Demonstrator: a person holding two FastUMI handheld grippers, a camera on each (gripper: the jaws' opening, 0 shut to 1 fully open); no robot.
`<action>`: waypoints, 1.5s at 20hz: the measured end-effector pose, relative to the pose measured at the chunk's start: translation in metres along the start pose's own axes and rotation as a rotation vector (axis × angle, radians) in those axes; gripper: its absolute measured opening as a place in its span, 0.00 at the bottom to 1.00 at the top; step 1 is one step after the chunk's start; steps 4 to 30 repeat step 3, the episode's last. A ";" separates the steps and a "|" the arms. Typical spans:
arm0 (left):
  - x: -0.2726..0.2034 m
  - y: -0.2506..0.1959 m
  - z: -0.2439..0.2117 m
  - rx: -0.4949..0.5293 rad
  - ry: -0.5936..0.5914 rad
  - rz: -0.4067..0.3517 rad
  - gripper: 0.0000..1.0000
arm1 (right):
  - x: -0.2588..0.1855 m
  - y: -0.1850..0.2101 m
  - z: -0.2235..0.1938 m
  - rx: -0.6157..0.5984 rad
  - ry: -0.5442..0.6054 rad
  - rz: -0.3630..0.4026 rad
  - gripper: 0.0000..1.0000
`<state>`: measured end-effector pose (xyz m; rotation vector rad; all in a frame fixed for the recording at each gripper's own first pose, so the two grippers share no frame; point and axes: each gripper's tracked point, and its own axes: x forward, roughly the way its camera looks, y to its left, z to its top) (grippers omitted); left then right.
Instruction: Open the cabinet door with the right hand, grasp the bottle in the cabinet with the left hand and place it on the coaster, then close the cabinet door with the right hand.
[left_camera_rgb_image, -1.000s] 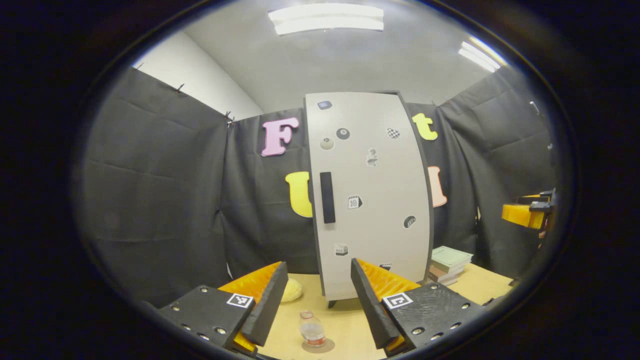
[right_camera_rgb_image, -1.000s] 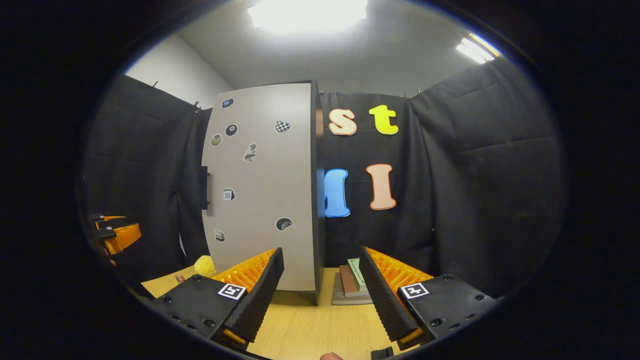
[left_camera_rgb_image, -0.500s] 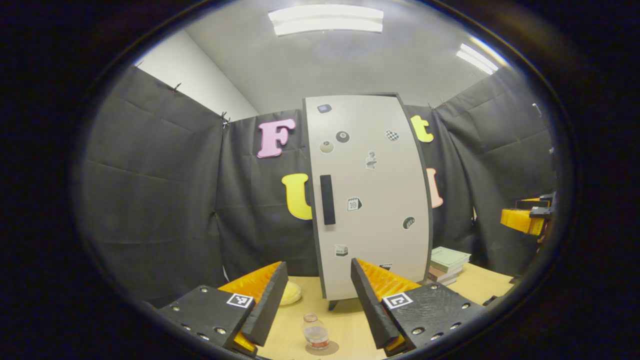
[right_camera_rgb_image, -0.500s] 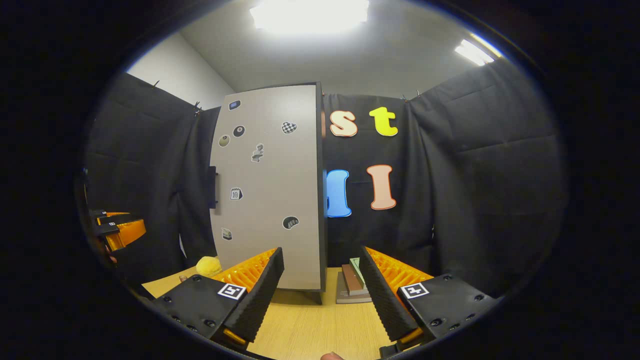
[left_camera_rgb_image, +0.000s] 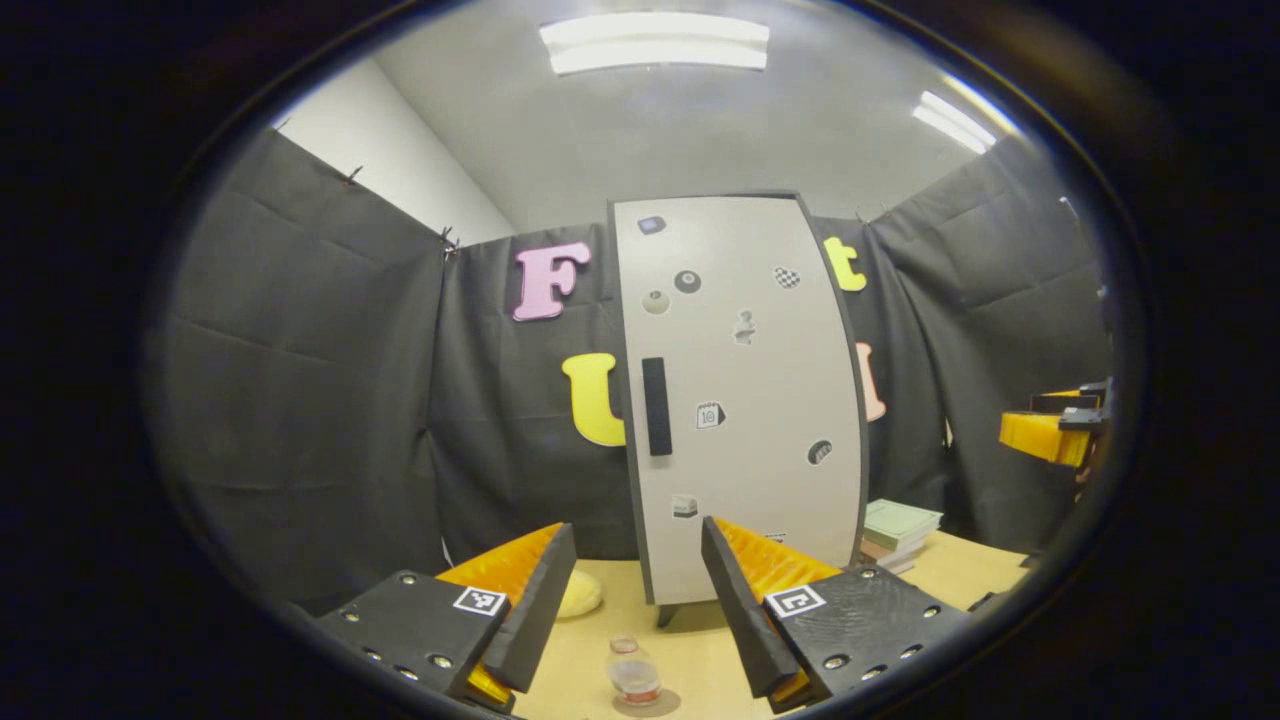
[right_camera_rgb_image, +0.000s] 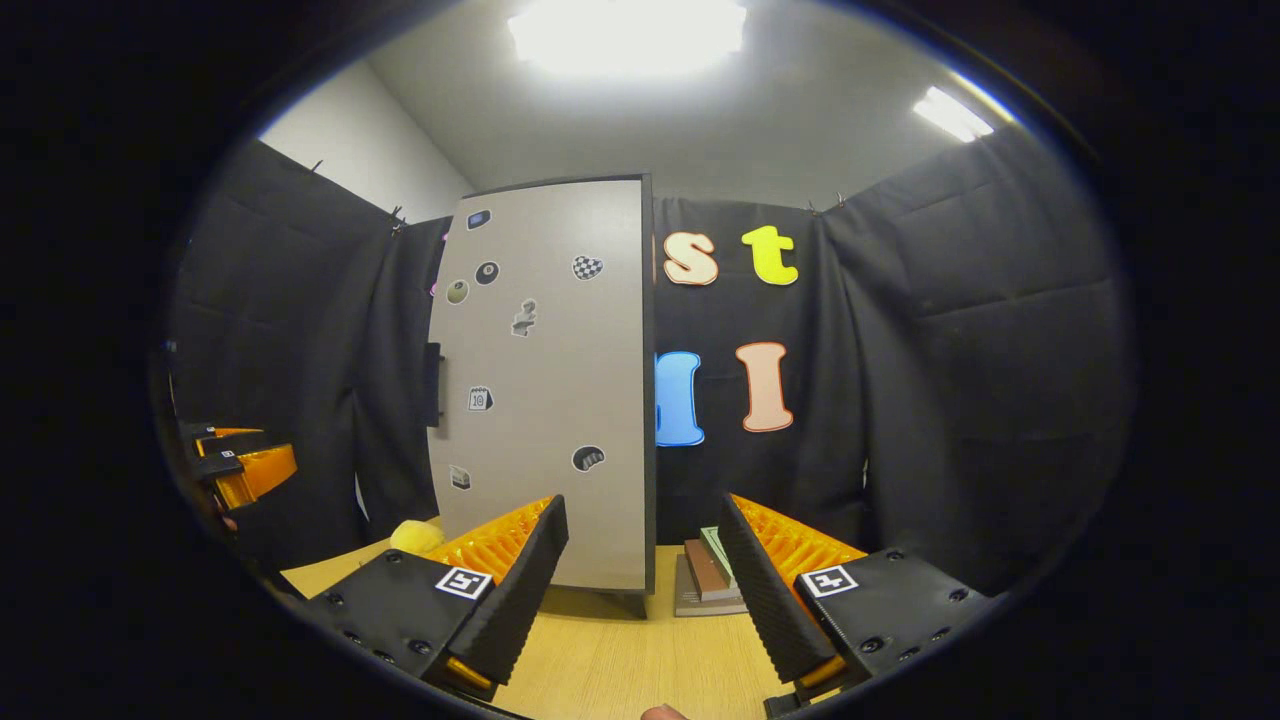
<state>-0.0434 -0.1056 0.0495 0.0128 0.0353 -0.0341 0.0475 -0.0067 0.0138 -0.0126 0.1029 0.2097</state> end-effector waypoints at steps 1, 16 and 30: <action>0.000 0.000 0.000 -0.001 -0.002 0.000 0.78 | -0.001 0.000 -0.001 -0.004 0.002 -0.001 0.96; 0.001 0.001 0.000 -0.002 -0.005 0.002 0.78 | -0.002 0.000 -0.001 -0.007 0.003 -0.002 0.96; 0.001 0.001 0.000 -0.002 -0.005 0.002 0.78 | -0.002 0.000 -0.001 -0.007 0.003 -0.002 0.96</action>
